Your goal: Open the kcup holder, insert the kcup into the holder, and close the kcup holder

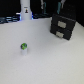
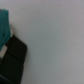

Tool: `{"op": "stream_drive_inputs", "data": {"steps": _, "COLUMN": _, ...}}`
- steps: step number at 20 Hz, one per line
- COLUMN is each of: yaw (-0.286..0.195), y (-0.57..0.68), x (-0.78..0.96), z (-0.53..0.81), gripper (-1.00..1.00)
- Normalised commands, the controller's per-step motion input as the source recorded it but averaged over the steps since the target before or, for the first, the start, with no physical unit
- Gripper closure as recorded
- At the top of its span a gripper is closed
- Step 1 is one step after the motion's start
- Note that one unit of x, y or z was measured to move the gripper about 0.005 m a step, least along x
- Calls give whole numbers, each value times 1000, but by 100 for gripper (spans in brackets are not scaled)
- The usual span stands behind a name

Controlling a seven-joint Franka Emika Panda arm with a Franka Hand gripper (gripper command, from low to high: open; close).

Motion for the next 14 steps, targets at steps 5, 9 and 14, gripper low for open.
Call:
{"op": "stream_drive_inputs", "data": {"steps": 5, "yaw": -178, "y": 700, "x": -243, "z": -1, "gripper": -100}}
{"op": "stream_drive_inputs", "data": {"steps": 9, "yaw": -183, "y": 691, "x": -257, "z": -67, "gripper": -100}}
{"op": "stream_drive_inputs", "data": {"steps": 14, "yaw": -190, "y": 685, "x": -234, "z": -180, "gripper": -100}}
